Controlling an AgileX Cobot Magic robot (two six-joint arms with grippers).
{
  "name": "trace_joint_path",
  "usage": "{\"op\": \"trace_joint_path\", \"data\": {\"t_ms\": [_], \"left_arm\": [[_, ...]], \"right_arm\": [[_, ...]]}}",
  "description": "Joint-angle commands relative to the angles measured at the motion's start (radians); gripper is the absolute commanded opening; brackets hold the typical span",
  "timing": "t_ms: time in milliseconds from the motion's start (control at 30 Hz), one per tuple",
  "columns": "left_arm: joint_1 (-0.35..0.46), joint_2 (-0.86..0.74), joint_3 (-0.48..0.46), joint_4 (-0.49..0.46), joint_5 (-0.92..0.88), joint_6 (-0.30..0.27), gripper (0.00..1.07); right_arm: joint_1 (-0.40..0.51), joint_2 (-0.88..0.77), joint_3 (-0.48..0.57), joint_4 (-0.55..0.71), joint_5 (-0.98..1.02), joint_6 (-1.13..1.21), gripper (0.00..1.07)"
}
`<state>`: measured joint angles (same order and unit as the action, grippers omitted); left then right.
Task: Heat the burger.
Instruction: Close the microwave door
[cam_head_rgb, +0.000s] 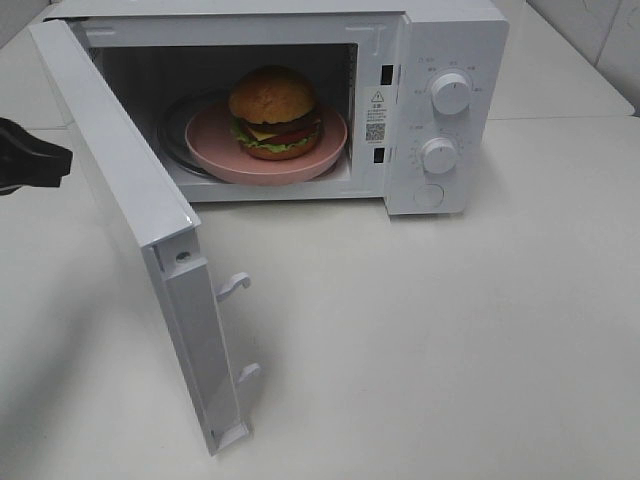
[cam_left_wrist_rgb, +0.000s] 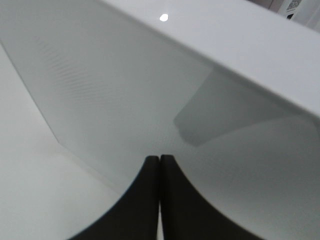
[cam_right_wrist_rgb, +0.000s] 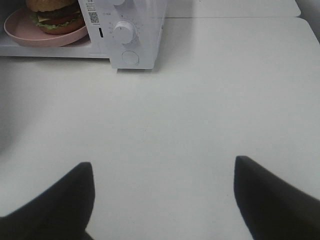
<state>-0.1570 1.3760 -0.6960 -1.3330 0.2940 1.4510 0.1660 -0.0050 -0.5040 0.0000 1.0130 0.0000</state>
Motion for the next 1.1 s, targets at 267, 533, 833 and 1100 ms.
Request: {"op": "trace_joint_path", "data": {"t_ms": [267,533,833,1100], "left_arm": [[-0.060,0.133,-0.139,-0.014,-0.003,0.004,0.00],[-0.106,0.238,-0.242,-0.014,-0.003,0.004,0.00],[-0.163,0.346,-0.367,-0.014,-0.003,0.024,0.00],[-0.207,0.454,-0.506,-0.014,-0.005,0.024,0.00]], "right_arm": [[-0.003,-0.006,0.001,0.000,-0.012,0.000,0.74],[-0.001,-0.006,0.001,0.000,-0.012,0.000,0.74],[-0.001,-0.006,0.001,0.000,-0.012,0.000,0.74],[-0.001,-0.006,0.001,0.000,-0.012,0.000,0.74]]}}
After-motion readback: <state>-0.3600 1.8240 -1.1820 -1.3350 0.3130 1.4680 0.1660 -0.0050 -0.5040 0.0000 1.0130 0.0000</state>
